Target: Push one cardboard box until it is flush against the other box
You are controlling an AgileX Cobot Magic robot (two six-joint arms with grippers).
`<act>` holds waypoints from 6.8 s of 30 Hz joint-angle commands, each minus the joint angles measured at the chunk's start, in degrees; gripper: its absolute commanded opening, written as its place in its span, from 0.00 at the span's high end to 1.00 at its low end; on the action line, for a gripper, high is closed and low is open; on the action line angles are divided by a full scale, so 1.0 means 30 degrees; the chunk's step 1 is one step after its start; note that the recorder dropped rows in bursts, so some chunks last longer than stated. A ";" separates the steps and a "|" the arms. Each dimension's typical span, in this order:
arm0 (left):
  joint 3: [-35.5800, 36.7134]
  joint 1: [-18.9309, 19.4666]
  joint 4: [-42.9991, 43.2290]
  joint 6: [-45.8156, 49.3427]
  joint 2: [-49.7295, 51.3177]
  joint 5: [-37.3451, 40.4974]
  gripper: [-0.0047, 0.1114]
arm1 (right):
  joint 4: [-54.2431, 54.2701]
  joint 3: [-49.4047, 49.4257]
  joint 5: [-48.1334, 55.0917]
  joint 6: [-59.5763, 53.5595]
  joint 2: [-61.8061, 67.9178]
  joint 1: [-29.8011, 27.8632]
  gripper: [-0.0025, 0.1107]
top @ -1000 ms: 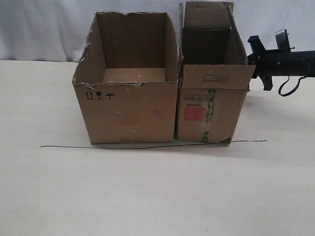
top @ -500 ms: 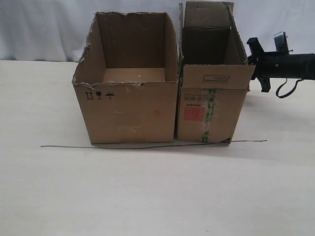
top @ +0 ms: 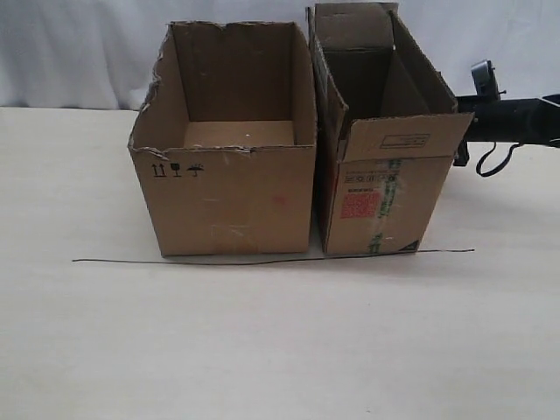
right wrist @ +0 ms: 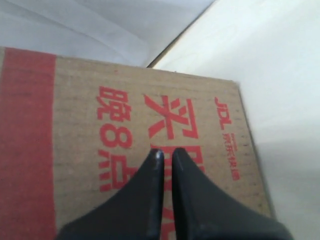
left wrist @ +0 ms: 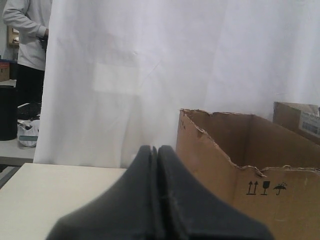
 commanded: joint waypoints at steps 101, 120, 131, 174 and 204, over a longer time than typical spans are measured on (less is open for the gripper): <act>0.0054 -0.0173 0.0032 -0.0093 -0.0060 -0.0174 0.96 | 0.1222 0.4766 0.2913 -0.1921 -0.1229 -0.1257 0.93; 0.0054 -0.0173 0.0032 -0.0093 -0.0060 -0.0174 0.96 | 0.2254 0.4766 0.2157 -0.2080 -0.1229 -0.0457 0.93; 0.0054 -0.0173 -0.0004 -0.0093 -0.0060 -0.0174 0.96 | 0.2264 0.4766 0.1766 -0.2126 -0.1229 -0.0457 0.93; 0.0054 -0.0173 0.0033 -0.0093 -0.0060 -0.0174 0.96 | 0.5710 2.0888 -1.3432 -1.6298 -2.1741 0.3576 0.93; 0.0054 -0.0173 -0.0007 -0.0093 -0.0060 -0.0174 0.96 | 0.5710 2.2735 -1.3092 -1.5998 -2.3601 0.4555 0.93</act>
